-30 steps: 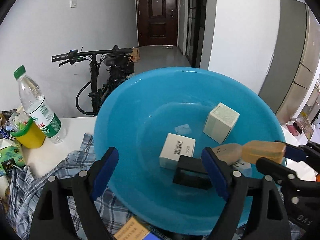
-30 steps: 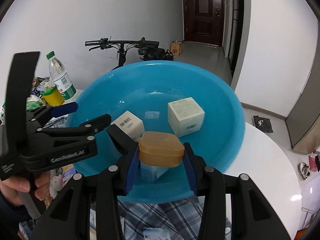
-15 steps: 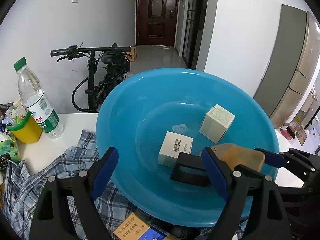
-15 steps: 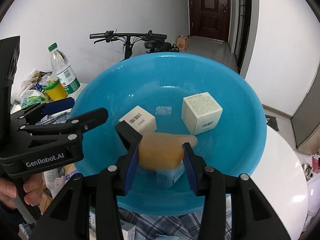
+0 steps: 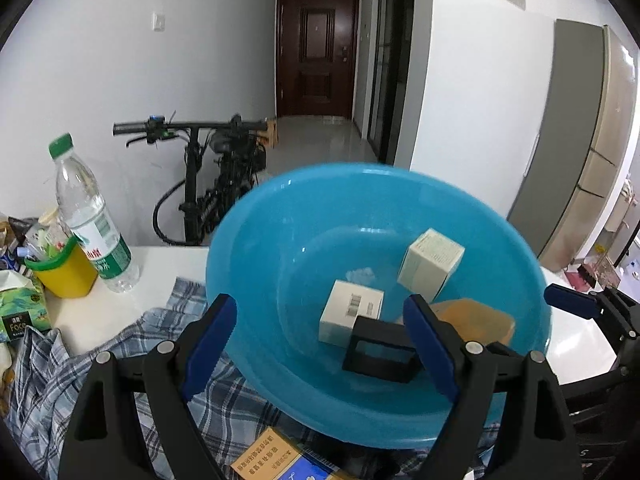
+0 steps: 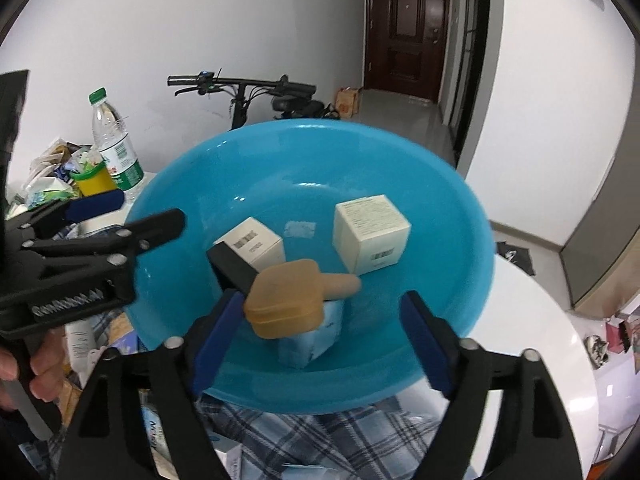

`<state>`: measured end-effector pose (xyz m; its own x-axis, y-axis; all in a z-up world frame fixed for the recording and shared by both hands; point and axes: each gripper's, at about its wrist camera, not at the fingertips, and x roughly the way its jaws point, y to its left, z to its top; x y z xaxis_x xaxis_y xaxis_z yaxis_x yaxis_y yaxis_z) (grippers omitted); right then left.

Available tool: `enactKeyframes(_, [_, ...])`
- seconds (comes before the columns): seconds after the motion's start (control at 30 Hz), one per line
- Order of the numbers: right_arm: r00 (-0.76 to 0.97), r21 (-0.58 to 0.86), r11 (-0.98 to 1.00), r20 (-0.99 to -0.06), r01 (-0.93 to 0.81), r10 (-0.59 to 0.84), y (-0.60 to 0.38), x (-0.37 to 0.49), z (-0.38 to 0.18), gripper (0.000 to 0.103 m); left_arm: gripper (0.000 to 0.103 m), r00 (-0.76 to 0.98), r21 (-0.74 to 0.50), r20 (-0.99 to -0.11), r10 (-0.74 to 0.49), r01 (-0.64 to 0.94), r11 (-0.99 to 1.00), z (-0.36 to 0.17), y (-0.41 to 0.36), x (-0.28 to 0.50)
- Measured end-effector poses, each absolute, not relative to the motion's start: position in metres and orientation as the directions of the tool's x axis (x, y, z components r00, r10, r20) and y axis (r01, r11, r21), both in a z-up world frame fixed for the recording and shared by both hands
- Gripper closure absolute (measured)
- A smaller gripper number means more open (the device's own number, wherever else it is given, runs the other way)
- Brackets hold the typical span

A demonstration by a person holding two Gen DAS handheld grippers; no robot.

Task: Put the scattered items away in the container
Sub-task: 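Lower the orange soap box into the basin and open the right tool, then withdraw both tools from the basin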

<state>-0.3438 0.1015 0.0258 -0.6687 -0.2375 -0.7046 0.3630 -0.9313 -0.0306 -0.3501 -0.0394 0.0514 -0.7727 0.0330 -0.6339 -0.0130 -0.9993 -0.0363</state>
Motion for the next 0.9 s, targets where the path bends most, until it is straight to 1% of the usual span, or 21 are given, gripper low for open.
enactKeyframes(0.03, [-0.678, -0.041, -0.932, -0.697, 0.361, -0.232, 0.103, -0.341, 0.027, 0.013, 0.011, -0.785, -0.029, -0.618, 0.039, -0.027, -0.999, 0.056, -0.038, -0.346])
enactKeyframes(0.07, [-0.686, -0.051, -0.93, -0.69, 0.364, -0.23, 0.104, -0.339, 0.029, 0.013, 0.007, -0.796, -0.025, -0.605, 0.037, -0.028, -0.999, 0.059, -0.038, -0.343])
enactKeyframes(0.13, [-0.693, -0.05, -0.924, -0.677, 0.378, -0.247, 0.106, -0.332, 0.033, 0.013, 0.0, -0.835, -0.014, -0.55, 0.023, -0.018, -1.0, 0.069, -0.038, -0.331])
enactKeyframes(0.23, [-0.718, -0.03, -0.931, -0.646, 0.365, -0.26, 0.113, -0.323, 0.04, 0.012, 0.0, -0.897, -0.032, -0.44, 0.046, -0.036, -0.999, 0.087, -0.04, -0.307])
enactKeyframes(0.3, [-0.736, -0.012, -0.934, -0.619, 0.357, -0.273, 0.118, -0.317, 0.046, 0.011, 0.0, -0.912, -0.034, -0.404, 0.067, -0.059, -0.998, 0.098, -0.04, -0.295])
enactKeyframes(0.37, [-0.753, 0.021, -0.93, -0.58, 0.367, -0.311, 0.124, -0.308, 0.053, 0.011, 0.0, -0.916, -0.021, -0.396, 0.065, -0.062, -0.998, 0.107, -0.039, -0.287])
enactKeyframes(0.4, [-0.76, 0.033, -0.928, -0.563, 0.371, -0.324, 0.127, -0.303, 0.057, 0.01, 0.0, -0.913, -0.011, -0.405, 0.057, -0.058, -0.998, 0.11, -0.038, -0.284])
enactKeyframes(0.43, [-0.766, 0.034, -0.929, -0.555, 0.368, -0.324, 0.128, -0.3, 0.06, 0.008, 0.0, -0.9, 0.009, -0.435, 0.037, -0.045, -0.999, 0.114, -0.036, -0.28])
enactKeyframes(0.47, [-0.772, 0.033, -0.932, -0.55, 0.362, -0.319, 0.129, -0.296, 0.062, 0.003, 0.0, -0.893, 0.016, -0.449, 0.034, -0.046, -0.999, 0.115, -0.034, -0.277])
enactKeyframes(0.5, [-0.778, 0.033, -0.934, -0.544, 0.355, -0.315, 0.13, -0.292, 0.065, 0.002, 0.0, -0.891, 0.015, -0.451, 0.042, -0.054, -0.998, 0.118, -0.033, -0.272])
enactKeyframes(0.57, [-0.783, 0.04, -0.935, -0.534, 0.353, -0.319, 0.134, -0.283, 0.07, 0.001, 0.0, -0.9, -0.005, -0.432, 0.058, -0.062, -0.998, 0.124, -0.032, -0.258])
enactKeyframes(0.73, [-0.795, 0.027, -0.941, -0.526, 0.338, -0.301, 0.142, -0.264, 0.079, 0.001, 0.0, -0.902, -0.053, -0.421, 0.097, -0.082, -0.995, 0.137, -0.033, -0.233])
enactKeyframes(0.9, [-0.81, 0.036, -0.944, -0.504, 0.328, -0.3, 0.153, -0.243, 0.088, 0.001, 0.0, -0.915, -0.015, -0.394, 0.085, -0.086, -0.996, 0.146, -0.029, -0.206])
